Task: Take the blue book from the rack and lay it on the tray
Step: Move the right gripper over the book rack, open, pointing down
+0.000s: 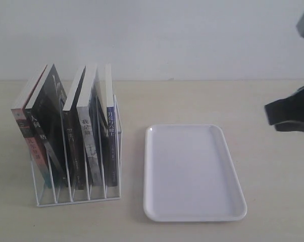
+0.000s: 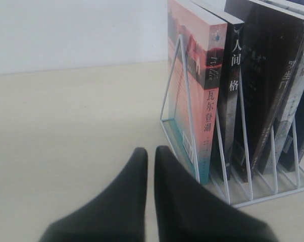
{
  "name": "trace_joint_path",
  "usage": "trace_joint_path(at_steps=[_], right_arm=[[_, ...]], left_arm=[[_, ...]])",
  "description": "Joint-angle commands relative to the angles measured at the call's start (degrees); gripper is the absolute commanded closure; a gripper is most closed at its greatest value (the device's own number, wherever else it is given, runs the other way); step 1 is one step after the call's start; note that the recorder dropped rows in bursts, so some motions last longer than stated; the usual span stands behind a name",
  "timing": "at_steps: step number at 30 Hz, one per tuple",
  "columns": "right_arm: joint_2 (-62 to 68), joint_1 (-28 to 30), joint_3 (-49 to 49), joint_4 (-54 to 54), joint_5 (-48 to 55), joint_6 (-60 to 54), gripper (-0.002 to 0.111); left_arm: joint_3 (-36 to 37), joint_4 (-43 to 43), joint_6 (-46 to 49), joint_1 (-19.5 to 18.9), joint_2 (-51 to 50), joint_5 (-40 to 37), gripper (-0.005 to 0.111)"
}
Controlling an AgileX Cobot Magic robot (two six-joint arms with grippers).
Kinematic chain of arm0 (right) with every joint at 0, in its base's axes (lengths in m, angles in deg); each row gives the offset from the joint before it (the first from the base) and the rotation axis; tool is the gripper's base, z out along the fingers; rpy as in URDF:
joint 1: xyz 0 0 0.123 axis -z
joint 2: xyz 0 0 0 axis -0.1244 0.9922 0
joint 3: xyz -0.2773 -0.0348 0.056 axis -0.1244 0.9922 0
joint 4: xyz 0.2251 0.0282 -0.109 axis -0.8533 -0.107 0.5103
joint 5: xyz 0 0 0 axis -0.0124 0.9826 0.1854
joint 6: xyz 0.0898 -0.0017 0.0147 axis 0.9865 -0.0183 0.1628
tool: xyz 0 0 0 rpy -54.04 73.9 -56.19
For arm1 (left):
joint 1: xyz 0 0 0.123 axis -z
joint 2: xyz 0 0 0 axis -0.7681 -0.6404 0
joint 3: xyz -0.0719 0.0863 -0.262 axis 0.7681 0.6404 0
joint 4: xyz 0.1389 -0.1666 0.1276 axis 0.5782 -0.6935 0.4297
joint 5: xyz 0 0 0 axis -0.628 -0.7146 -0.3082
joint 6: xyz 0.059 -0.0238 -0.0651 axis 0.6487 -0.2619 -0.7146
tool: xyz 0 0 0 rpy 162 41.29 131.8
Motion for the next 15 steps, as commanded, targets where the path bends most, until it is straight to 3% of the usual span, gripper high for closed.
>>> trace_joint_path(at_steps=[1, 4, 7, 12, 15], right_arm=[[2.48, -14.97, -3.31, 8.00, 0.39, 10.48, 0.107], [7.25, -24.02, -9.08, 21.49, 7.51, 20.86, 0.107], [13.95, -28.89, -19.26, 29.30, 17.06, 26.29, 0.107], [24.58, -29.31, -35.38, 26.63, 18.92, 26.17, 0.107], [32.16, -29.31, -45.30, 26.63, 22.61, 26.17, 0.097]], left_arm=[[0.19, 0.00, -0.38, -0.20, 0.18, -0.04, 0.102], [0.19, 0.00, -0.38, -0.20, 0.18, -0.04, 0.102], [0.19, 0.00, -0.38, -0.20, 0.18, -0.04, 0.102], [0.19, 0.00, -0.38, -0.20, 0.18, -0.04, 0.102], [0.19, 0.00, -0.38, -0.20, 0.18, -0.04, 0.102]])
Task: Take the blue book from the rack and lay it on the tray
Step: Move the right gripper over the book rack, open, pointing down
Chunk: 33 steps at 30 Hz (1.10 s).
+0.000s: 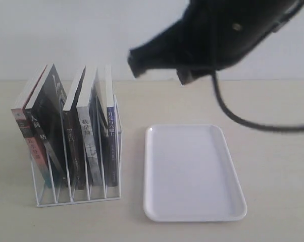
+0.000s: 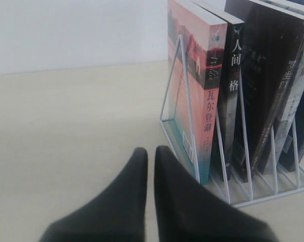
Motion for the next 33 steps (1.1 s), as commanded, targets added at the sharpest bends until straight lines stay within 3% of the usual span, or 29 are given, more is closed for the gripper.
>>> trace_joint_path(at_steps=[1, 4, 10, 15, 22, 33], right_arm=[[11.27, -0.18, -14.10, 0.40, 5.03, 0.46, 0.090], [18.72, -0.18, -23.86, -0.41, 5.38, 1.40, 0.078], [32.97, 0.06, -42.99, -3.95, 5.38, 1.91, 0.077], [40.59, 0.57, -53.39, -6.47, 5.38, 0.36, 0.077], [43.33, 4.67, -54.04, -14.84, 5.38, -0.18, 0.077], [43.32, 4.68, -52.17, -12.21, 5.38, -0.28, 0.077]], left_arm=[[0.19, 0.00, -0.38, -0.20, 0.18, -0.04, 0.102], [0.19, 0.00, -0.38, -0.20, 0.18, -0.04, 0.102], [0.19, 0.00, -0.38, -0.20, 0.18, -0.04, 0.102], [0.19, 0.00, -0.38, -0.20, 0.18, -0.04, 0.102], [0.19, 0.00, -0.38, -0.20, 0.18, -0.04, 0.102], [0.19, 0.00, -0.38, -0.20, 0.18, -0.04, 0.102]])
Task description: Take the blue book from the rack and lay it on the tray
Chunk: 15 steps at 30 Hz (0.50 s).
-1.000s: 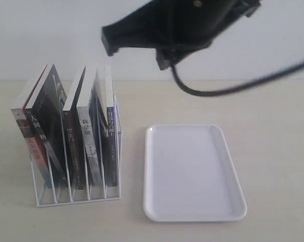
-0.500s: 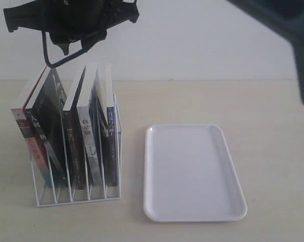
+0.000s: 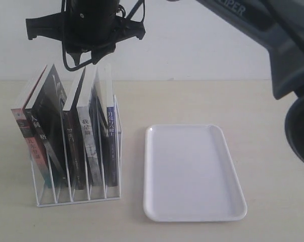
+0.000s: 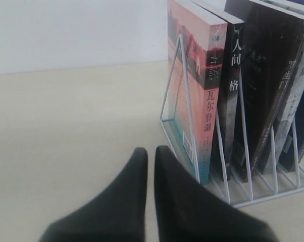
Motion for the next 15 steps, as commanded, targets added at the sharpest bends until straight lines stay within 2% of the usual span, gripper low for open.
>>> trace_joint_path(at_steps=[1, 15], right_arm=[[-0.39, 0.17, 1.10, 1.11, -0.07, -0.11, 0.077], [1.78, 0.06, 1.10, 0.33, -0.07, 0.32, 0.077]], left_arm=[[0.19, 0.00, -0.38, -0.20, 0.18, -0.04, 0.102], [0.19, 0.00, -0.38, -0.20, 0.18, -0.04, 0.102]])
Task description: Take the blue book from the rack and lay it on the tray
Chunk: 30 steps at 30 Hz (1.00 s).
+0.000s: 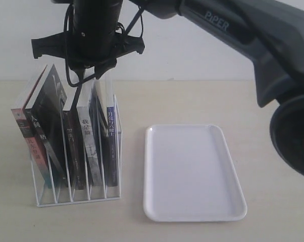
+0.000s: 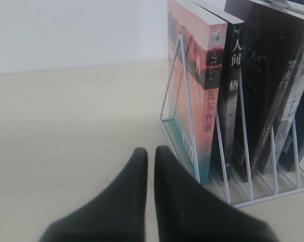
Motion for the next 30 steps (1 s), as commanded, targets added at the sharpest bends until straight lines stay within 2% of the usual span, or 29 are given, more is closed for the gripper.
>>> trace_joint_path(at_steps=[1, 30], right_arm=[[-0.31, 0.06, -0.10, 0.12, -0.19, 0.19, 0.077], [2.81, 0.18, -0.10, 0.45, -0.19, -2.44, 0.077]], left_arm=[[0.19, 0.00, -0.38, -0.20, 0.18, -0.04, 0.102], [0.19, 0.00, -0.38, -0.20, 0.18, -0.04, 0.102]])
